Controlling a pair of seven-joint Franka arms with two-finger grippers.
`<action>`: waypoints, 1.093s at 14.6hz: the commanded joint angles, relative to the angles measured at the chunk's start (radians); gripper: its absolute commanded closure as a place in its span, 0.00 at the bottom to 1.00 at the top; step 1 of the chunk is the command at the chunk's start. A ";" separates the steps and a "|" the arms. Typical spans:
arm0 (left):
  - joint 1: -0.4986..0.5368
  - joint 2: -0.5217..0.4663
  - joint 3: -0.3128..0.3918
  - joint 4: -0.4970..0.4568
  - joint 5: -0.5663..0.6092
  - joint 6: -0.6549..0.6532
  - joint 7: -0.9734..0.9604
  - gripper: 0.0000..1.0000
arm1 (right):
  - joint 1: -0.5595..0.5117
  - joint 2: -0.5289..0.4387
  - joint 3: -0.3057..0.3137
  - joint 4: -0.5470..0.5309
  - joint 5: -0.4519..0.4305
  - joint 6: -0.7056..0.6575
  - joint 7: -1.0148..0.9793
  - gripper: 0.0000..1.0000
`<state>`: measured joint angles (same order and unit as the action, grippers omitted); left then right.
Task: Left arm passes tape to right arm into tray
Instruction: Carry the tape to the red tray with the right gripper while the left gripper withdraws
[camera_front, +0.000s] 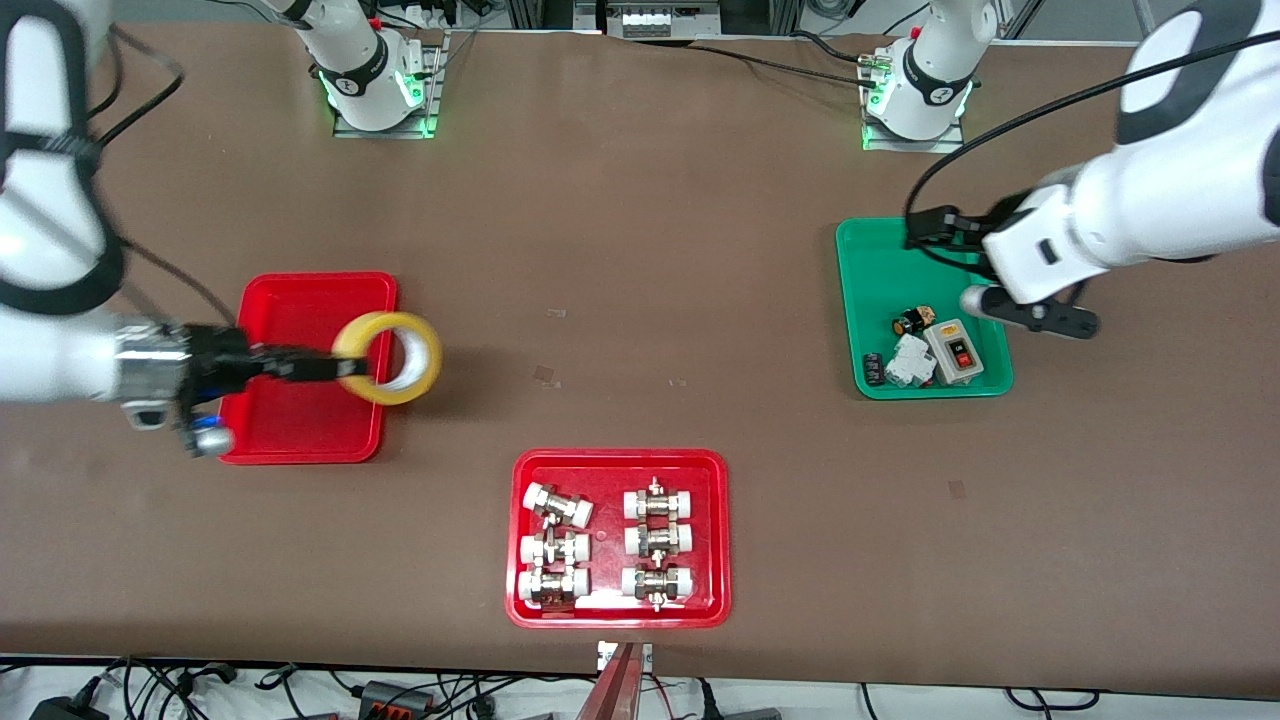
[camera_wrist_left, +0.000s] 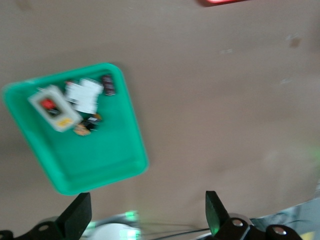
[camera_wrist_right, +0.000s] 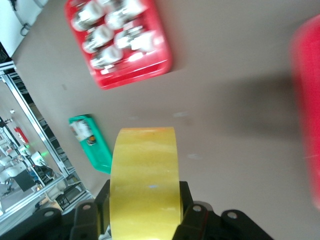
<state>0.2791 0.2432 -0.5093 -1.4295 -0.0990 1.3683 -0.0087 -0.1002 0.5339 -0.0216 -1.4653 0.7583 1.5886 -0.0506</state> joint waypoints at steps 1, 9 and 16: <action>0.029 -0.077 0.015 -0.032 0.126 -0.012 0.229 0.00 | -0.136 0.089 0.026 0.026 -0.051 -0.062 -0.191 0.47; -0.302 -0.163 0.461 -0.028 0.151 0.078 0.316 0.00 | -0.243 0.218 0.028 -0.009 -0.074 -0.084 -0.413 0.45; -0.390 -0.291 0.509 -0.143 0.116 0.055 -0.005 0.00 | -0.250 0.265 0.028 -0.001 -0.070 -0.029 -0.480 0.25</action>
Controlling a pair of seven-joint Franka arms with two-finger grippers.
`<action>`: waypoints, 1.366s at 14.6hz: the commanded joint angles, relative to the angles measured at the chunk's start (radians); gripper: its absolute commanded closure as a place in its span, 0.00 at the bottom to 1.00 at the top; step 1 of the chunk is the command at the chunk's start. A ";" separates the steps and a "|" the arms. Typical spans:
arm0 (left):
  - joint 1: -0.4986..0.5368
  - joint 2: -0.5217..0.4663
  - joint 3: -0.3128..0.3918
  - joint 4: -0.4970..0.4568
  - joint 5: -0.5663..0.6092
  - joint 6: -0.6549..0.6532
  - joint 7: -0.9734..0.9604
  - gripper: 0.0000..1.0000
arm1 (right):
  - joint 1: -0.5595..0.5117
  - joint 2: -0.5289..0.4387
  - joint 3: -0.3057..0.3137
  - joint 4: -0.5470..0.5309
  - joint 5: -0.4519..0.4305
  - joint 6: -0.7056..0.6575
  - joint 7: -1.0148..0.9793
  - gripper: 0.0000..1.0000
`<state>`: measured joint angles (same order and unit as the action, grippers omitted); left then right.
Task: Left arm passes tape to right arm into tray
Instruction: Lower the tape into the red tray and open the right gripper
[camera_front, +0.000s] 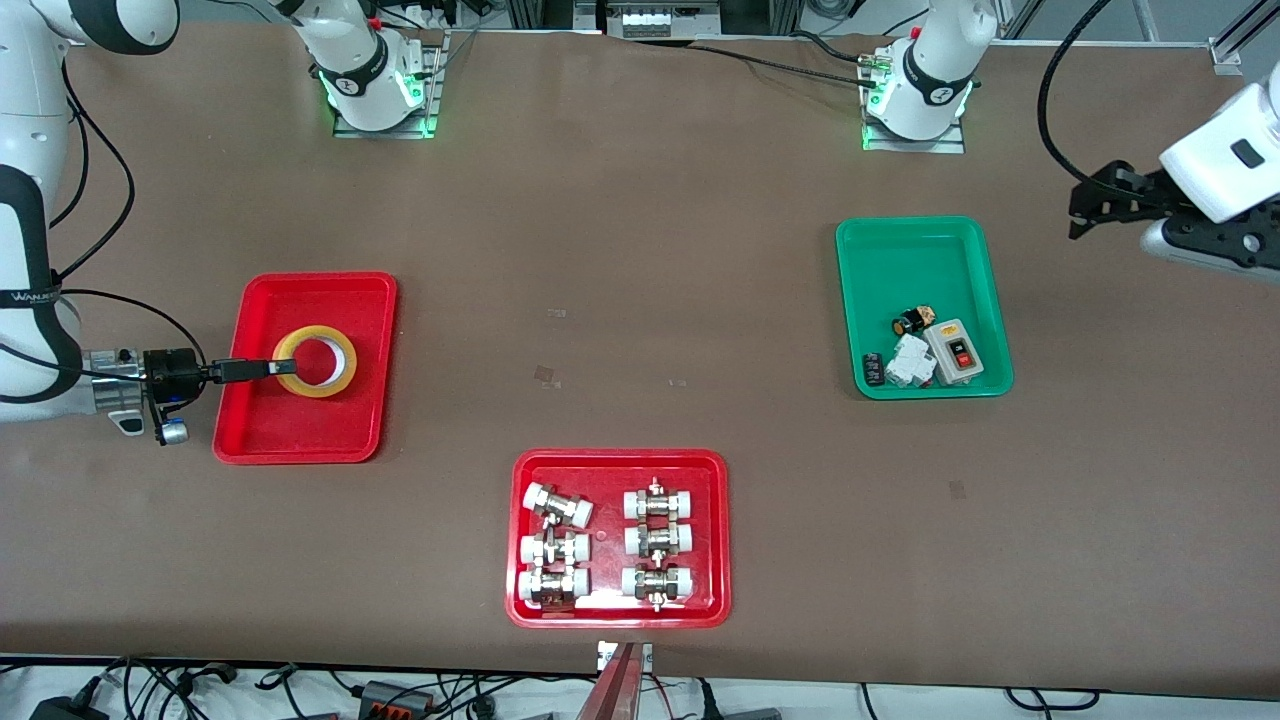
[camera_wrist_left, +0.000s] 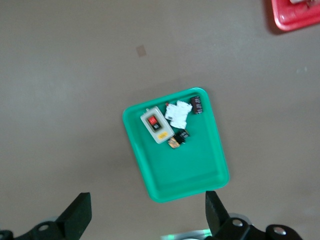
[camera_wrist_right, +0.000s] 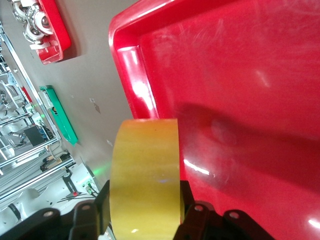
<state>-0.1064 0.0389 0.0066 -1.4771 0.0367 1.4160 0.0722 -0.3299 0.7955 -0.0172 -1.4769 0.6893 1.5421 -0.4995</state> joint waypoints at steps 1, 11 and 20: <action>0.025 -0.083 -0.035 -0.095 -0.049 0.011 -0.084 0.00 | -0.018 0.013 0.023 0.009 0.001 0.027 -0.050 0.18; 0.248 -0.071 -0.165 -0.071 -0.071 0.031 -0.095 0.00 | 0.081 -0.056 0.023 0.010 -0.301 0.139 -0.053 0.00; 0.235 -0.063 -0.169 -0.031 -0.032 -0.009 -0.100 0.00 | 0.216 -0.309 0.023 0.041 -0.626 0.165 0.247 0.00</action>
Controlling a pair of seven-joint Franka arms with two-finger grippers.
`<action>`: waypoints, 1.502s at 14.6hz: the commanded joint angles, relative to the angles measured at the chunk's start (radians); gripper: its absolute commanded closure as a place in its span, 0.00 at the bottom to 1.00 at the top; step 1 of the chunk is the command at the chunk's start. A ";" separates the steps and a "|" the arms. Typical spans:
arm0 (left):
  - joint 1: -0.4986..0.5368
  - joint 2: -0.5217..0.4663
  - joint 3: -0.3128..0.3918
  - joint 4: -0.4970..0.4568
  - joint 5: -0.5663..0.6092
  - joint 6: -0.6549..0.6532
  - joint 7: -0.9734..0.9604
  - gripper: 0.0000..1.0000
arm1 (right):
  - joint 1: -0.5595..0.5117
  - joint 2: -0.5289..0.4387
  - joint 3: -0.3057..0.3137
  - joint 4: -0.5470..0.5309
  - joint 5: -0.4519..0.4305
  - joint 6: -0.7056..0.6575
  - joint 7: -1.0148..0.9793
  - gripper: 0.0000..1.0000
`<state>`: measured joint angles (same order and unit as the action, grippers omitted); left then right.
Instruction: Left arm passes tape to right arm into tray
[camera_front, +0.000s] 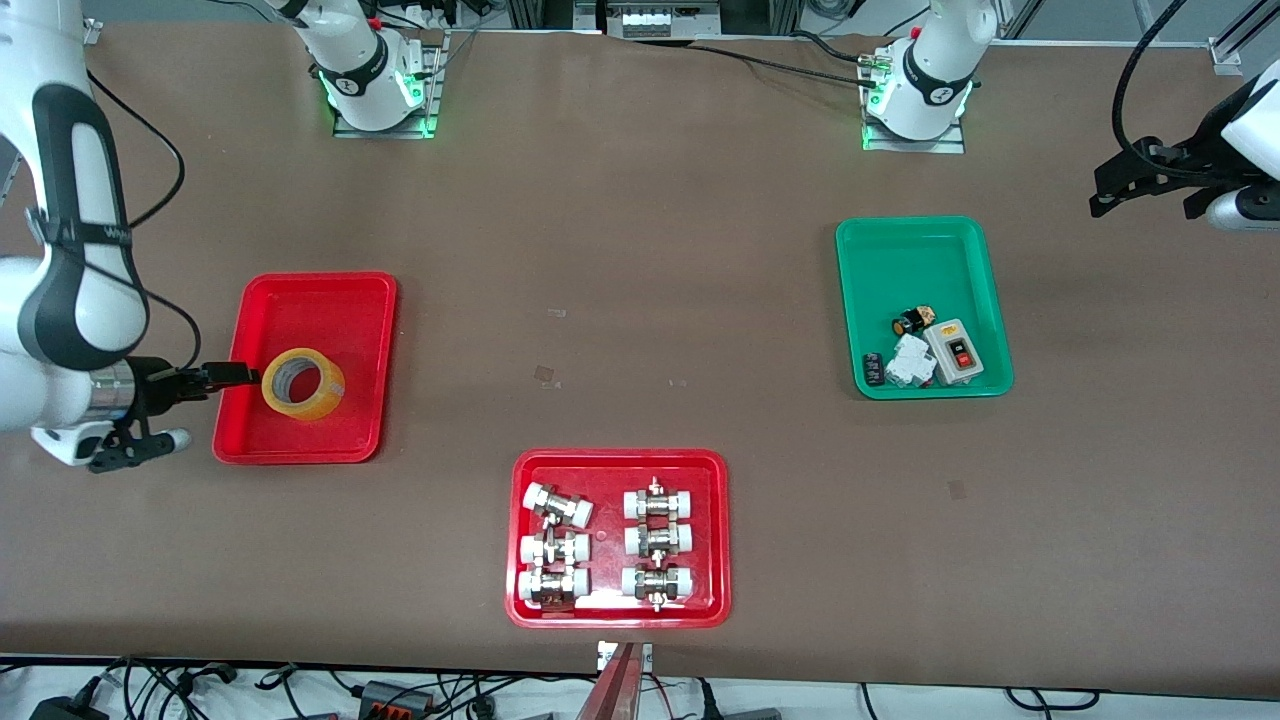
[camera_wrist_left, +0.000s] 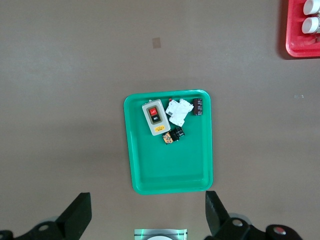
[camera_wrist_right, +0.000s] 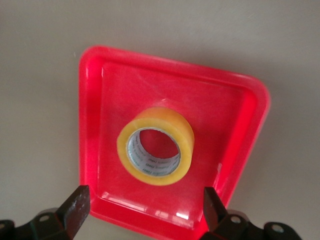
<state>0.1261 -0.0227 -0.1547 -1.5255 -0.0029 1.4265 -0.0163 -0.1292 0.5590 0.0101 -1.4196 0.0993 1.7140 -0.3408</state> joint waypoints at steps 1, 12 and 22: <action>0.003 -0.002 -0.008 0.018 0.006 -0.020 -0.011 0.00 | 0.025 -0.112 0.002 -0.016 -0.061 -0.007 0.129 0.00; 0.006 -0.003 -0.012 0.016 0.018 -0.020 0.007 0.00 | 0.089 -0.225 -0.002 0.185 -0.093 -0.185 0.334 0.00; 0.015 -0.002 -0.003 0.015 0.018 -0.012 0.067 0.00 | 0.161 -0.336 -0.098 0.013 -0.102 -0.073 0.289 0.00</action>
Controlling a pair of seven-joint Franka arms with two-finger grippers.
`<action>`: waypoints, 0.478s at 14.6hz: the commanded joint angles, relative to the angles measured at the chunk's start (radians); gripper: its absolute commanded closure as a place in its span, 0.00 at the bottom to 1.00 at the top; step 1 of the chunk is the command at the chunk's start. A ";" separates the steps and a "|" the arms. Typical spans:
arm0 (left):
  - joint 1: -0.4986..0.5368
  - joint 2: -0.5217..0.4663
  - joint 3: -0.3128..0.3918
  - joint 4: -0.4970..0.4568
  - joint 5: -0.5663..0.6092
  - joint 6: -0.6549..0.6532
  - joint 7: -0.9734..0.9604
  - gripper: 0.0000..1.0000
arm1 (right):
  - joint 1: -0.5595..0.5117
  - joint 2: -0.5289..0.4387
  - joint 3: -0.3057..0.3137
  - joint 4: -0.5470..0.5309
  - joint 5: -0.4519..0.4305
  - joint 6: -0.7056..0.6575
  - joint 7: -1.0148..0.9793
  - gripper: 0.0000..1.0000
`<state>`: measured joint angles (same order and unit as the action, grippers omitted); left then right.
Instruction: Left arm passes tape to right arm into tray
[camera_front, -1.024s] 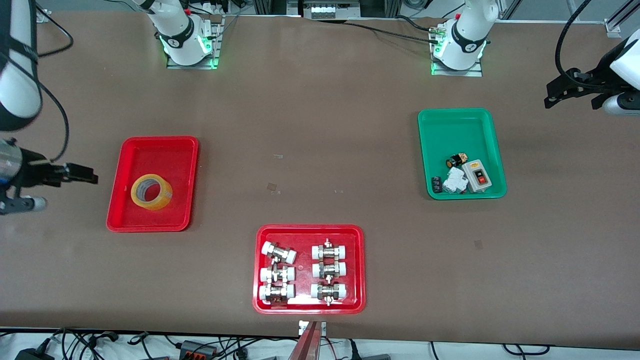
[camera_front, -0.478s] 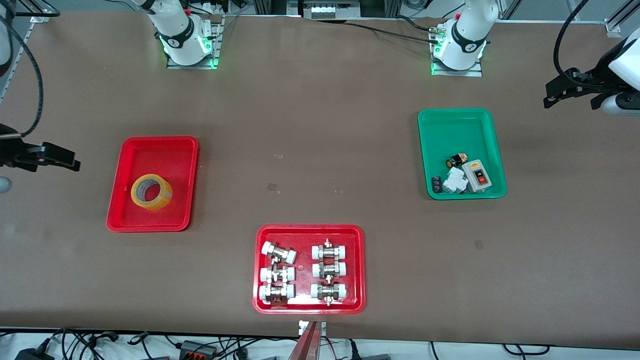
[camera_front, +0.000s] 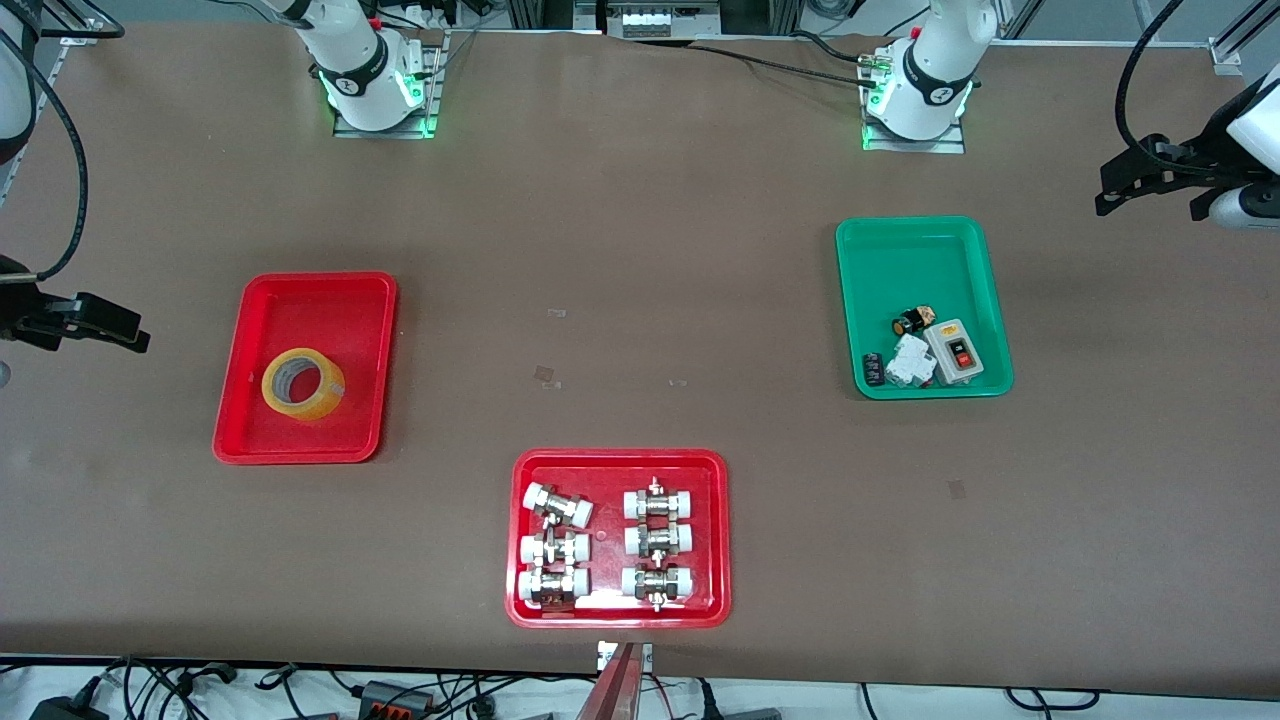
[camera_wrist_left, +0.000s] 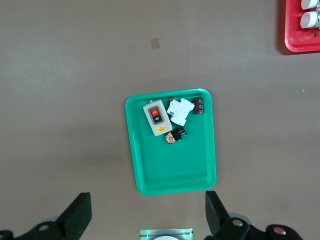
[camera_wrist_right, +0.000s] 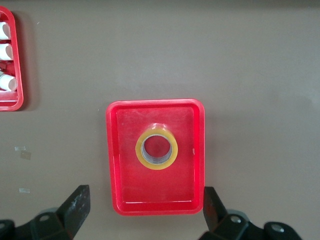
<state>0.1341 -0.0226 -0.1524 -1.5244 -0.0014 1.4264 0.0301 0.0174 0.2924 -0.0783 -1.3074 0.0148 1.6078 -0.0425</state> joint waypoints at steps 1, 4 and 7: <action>0.007 -0.002 -0.003 0.013 0.017 -0.011 0.028 0.00 | 0.015 -0.105 -0.009 -0.160 -0.019 0.064 -0.011 0.00; 0.047 0.004 -0.001 0.013 0.017 0.009 0.077 0.00 | 0.019 -0.206 -0.005 -0.323 -0.030 0.145 -0.010 0.00; 0.058 0.009 -0.001 0.012 0.017 0.014 0.096 0.00 | 0.019 -0.249 0.000 -0.372 -0.039 0.149 -0.008 0.00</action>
<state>0.1831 -0.0188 -0.1480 -1.5245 0.0003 1.4356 0.0977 0.0275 0.1157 -0.0779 -1.5957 -0.0066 1.7277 -0.0443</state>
